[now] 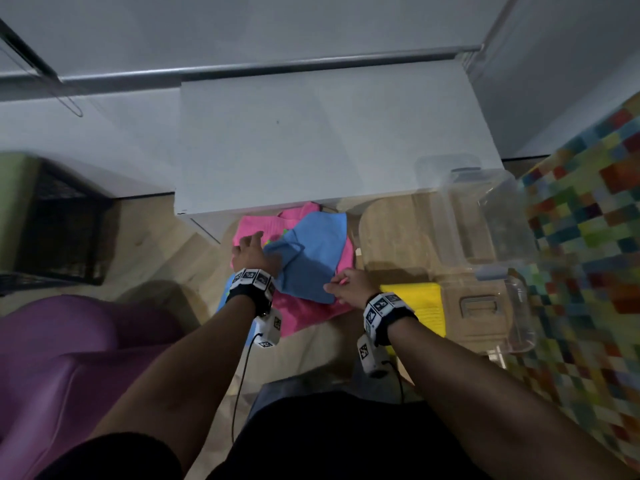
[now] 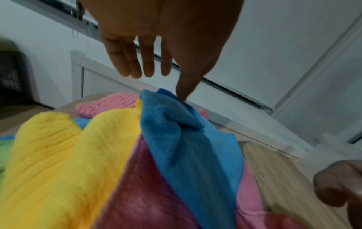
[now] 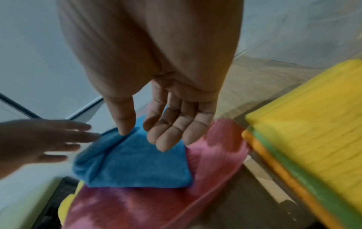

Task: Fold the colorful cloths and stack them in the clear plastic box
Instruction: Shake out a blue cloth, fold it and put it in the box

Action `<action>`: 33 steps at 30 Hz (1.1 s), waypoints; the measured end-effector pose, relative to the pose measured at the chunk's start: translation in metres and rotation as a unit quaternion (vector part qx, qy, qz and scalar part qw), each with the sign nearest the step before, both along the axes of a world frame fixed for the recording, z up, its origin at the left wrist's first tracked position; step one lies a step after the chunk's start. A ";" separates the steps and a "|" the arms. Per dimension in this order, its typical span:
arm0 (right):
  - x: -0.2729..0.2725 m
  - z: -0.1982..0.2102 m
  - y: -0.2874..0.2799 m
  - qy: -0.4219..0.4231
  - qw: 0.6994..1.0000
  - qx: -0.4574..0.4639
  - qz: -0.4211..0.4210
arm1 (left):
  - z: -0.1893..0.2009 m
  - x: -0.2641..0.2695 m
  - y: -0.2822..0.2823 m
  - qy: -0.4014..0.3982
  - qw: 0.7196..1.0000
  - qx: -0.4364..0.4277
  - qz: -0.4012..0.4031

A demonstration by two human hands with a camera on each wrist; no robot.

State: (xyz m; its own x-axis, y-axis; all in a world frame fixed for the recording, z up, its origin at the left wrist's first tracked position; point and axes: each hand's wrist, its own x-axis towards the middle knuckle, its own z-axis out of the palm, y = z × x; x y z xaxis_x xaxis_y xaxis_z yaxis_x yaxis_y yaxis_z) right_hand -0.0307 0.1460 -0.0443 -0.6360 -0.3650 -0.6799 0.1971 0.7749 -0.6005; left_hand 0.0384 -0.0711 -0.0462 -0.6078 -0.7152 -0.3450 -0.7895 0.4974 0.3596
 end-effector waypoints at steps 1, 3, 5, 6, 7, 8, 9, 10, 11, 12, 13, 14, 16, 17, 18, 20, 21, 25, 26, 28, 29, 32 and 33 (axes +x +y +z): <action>0.003 0.004 -0.006 0.004 1.000 -0.004 -0.007 | 0.000 -0.001 -0.004 -0.035 0.999 0.016 -0.025; 0.006 0.008 -0.015 -0.002 1.000 -0.014 -0.023 | 0.001 -0.002 -0.012 -0.087 0.992 0.043 -0.074; 0.008 0.012 -0.023 0.005 1.000 -0.014 -0.027 | 0.003 -0.002 -0.019 -0.096 0.989 0.060 -0.097; 0.008 0.016 -0.028 0.015 0.999 -0.012 -0.025 | 0.006 -0.001 -0.021 -0.087 0.988 0.068 -0.103; 0.007 0.020 -0.032 0.024 0.999 -0.012 -0.027 | 0.008 -0.001 -0.024 -0.070 0.988 0.083 -0.109; 0.005 0.024 -0.036 0.032 0.999 -0.012 -0.028 | 0.012 -0.002 -0.025 -0.045 0.988 0.107 -0.106; 0.003 0.027 -0.040 0.044 0.999 -0.016 -0.028 | 0.017 -0.002 -0.025 -0.011 0.986 0.134 -0.098; 0.001 0.031 -0.043 0.059 0.998 -0.025 -0.026 | 0.022 -0.002 -0.027 0.022 0.983 0.160 -0.083; -0.001 0.036 -0.047 0.071 0.997 -0.033 -0.021 | 0.028 -0.003 -0.029 0.052 0.979 0.178 -0.080; -0.003 0.042 -0.051 0.080 0.996 -0.039 -0.013 | 0.034 -0.005 -0.030 0.070 0.975 0.195 -0.080; -0.006 0.048 -0.055 0.090 0.995 -0.045 -0.001 | 0.042 -0.007 -0.032 0.090 0.970 0.212 -0.080; -0.009 0.055 -0.059 0.098 0.994 -0.049 0.017 | 0.049 -0.010 -0.034 0.111 0.964 0.230 -0.074; -0.017 0.071 -0.067 0.118 0.989 -0.061 0.062 | 0.070 -0.017 -0.037 0.153 0.946 0.276 -0.078; -0.021 0.080 -0.071 0.123 0.986 -0.078 0.074 | 0.081 -0.021 -0.038 0.177 0.931 0.306 -0.085; -0.025 0.090 -0.074 0.125 0.985 -0.096 0.076 | 0.094 -0.025 -0.037 0.201 0.915 0.340 -0.085; -0.033 0.108 -0.082 0.116 0.982 -0.137 0.059 | 0.121 -0.032 -0.035 0.228 0.892 0.384 -0.074; -0.038 0.115 -0.086 0.121 0.979 -0.154 0.051 | 0.136 -0.036 -0.033 0.235 0.889 0.388 -0.066; -0.056 0.143 -0.095 0.161 0.967 -0.179 0.086 | 0.180 -0.049 -0.030 0.270 0.880 0.387 -0.050; -0.060 0.150 -0.096 0.152 0.966 -0.188 0.096 | 0.187 -0.051 -0.030 0.286 0.874 0.390 -0.053; -0.064 0.159 -0.097 0.141 0.963 -0.198 0.112 | 0.197 -0.053 -0.029 0.317 0.866 0.381 -0.062; -0.066 0.161 -0.098 0.141 0.964 -0.195 0.115 | 0.202 -0.054 -0.029 0.328 0.865 0.373 -0.073; -0.070 0.165 -0.096 0.153 0.964 -0.187 0.113 | 0.216 -0.053 -0.032 0.329 0.878 0.325 -0.125; -0.070 0.166 -0.094 0.157 0.964 -0.187 0.110 | 0.218 -0.054 -0.034 0.327 0.884 0.307 -0.130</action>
